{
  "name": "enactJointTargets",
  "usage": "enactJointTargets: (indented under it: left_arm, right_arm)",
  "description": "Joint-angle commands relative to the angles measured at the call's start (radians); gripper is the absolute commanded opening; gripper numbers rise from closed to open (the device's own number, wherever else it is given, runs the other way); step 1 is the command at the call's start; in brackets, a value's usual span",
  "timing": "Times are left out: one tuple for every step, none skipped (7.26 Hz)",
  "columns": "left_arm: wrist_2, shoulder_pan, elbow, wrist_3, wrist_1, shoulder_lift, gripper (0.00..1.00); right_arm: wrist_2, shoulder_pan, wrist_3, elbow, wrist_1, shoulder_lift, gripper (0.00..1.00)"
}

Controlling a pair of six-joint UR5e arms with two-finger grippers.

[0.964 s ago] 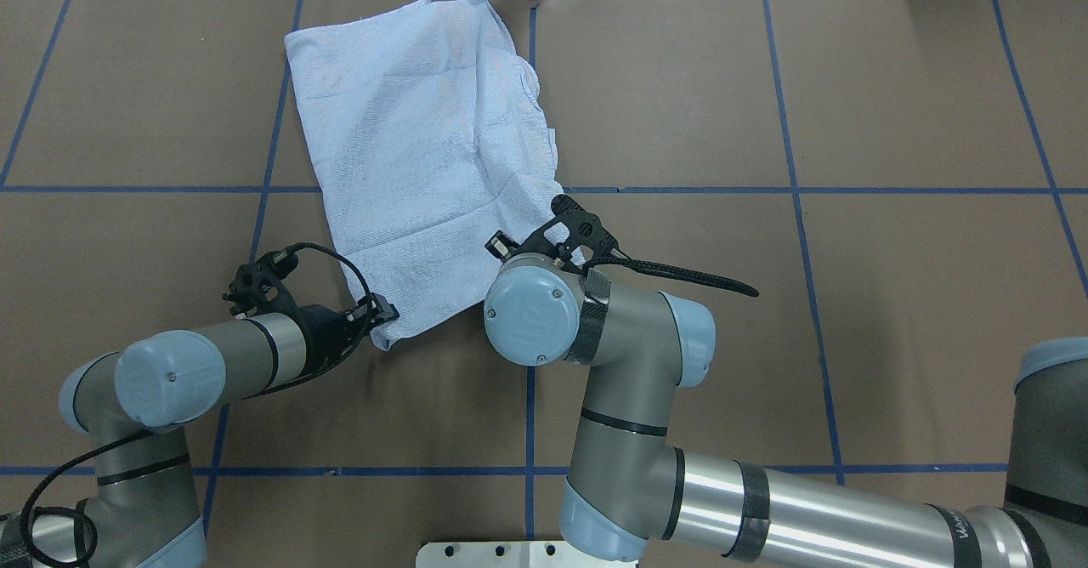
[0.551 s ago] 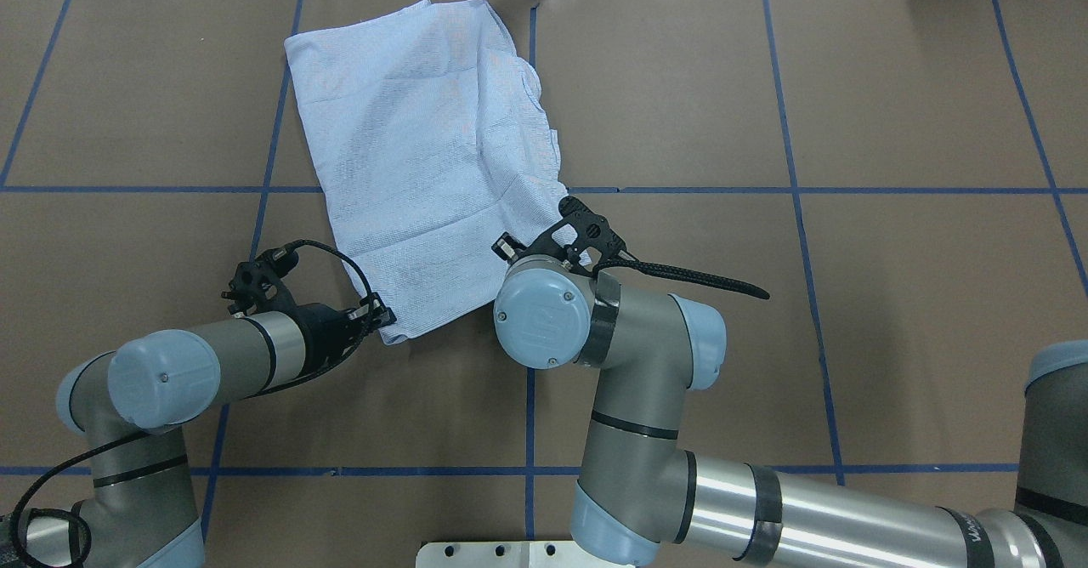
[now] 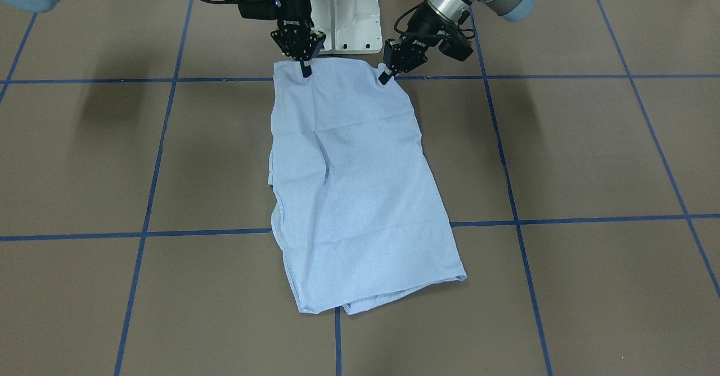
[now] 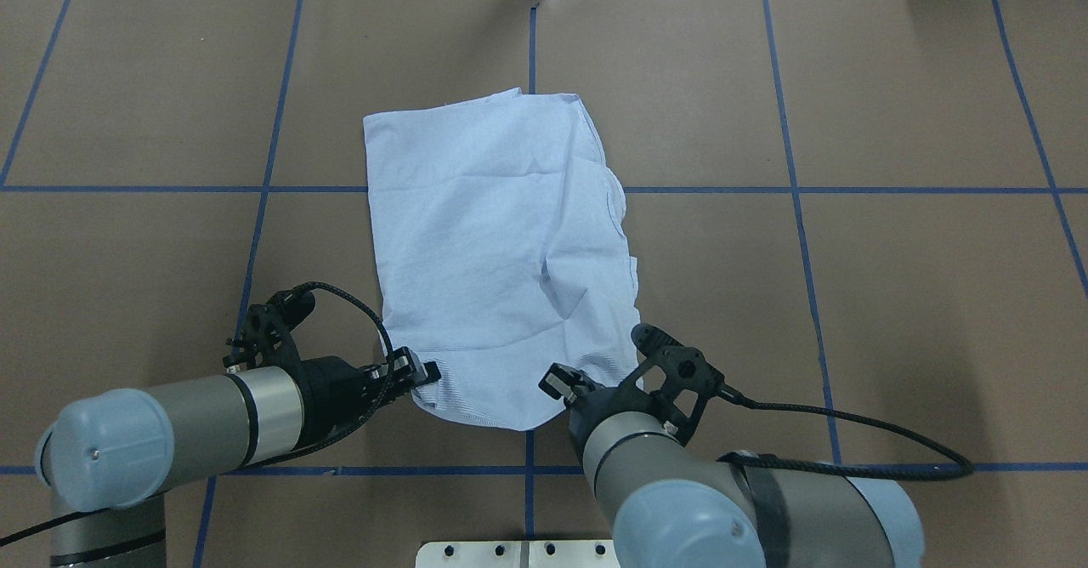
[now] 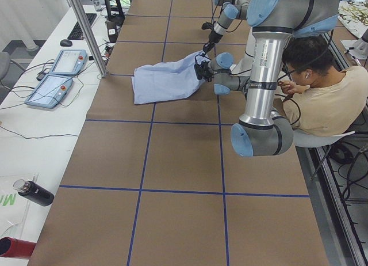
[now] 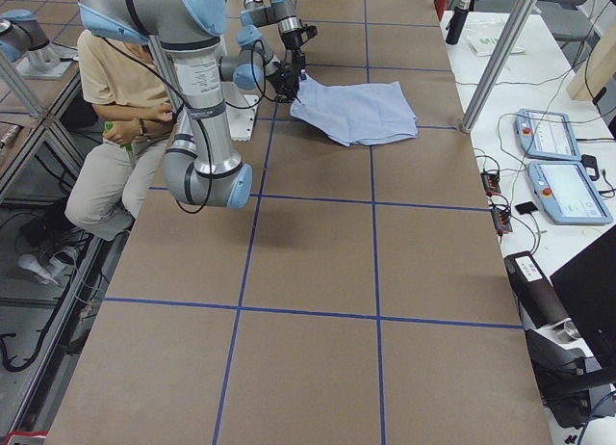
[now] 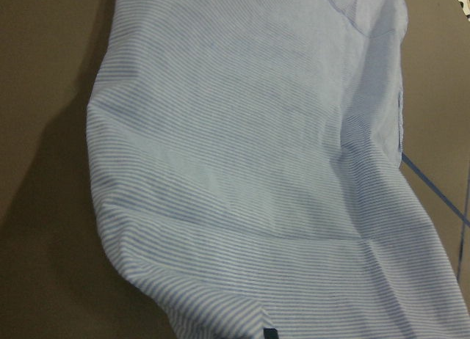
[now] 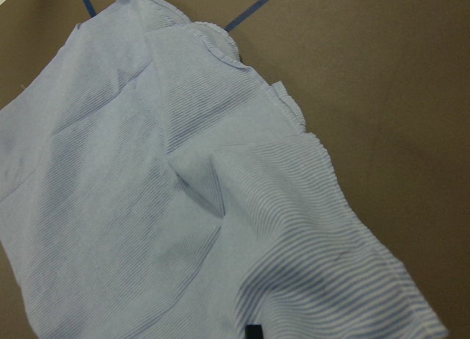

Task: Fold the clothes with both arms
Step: 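Pull the shirt toward the robot with both grippers, straightening it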

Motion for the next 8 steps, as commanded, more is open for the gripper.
enactJointTargets:
  left_arm:
    - [-0.001, 0.051, -0.149, -0.003, 0.001, 0.085, 0.00]
    - [-0.004, 0.047, -0.177, -0.001, 0.007, 0.093, 0.00]
    - [-0.007, 0.041, -0.185, 0.005, 0.092, 0.074, 0.00]
    - [-0.017, 0.027, -0.179, 0.016, 0.222, 0.026, 0.00]
    - [-0.019, -0.029, -0.178, 0.039, 0.319, -0.033, 0.00]
    - [-0.021, -0.091, -0.167, 0.104, 0.381, -0.087, 0.00]
    - [-0.022, -0.153, -0.127, 0.141, 0.430, -0.136, 0.00]
    - [-0.024, -0.222, -0.043, 0.199, 0.452, -0.200, 0.00]
  right_arm:
    - [-0.048, -0.086, 0.015, 0.143, -0.058, -0.083, 0.00]
    - [-0.048, -0.086, 0.015, 0.173, -0.099, -0.080, 0.00]
    - [-0.048, -0.074, 0.012, 0.161, -0.101, -0.071, 0.00]
    - [-0.045, -0.017, 0.002, 0.109, -0.101, -0.041, 0.00]
    - [-0.040, 0.053, -0.015, 0.026, -0.101, 0.037, 0.00]
    - [-0.026, 0.105, -0.058, 0.001, -0.101, 0.079, 0.00]
    - [-0.025, 0.141, -0.076, -0.005, -0.101, 0.087, 0.00]
    - [-0.023, 0.191, -0.107, -0.084, -0.094, 0.134, 0.00]
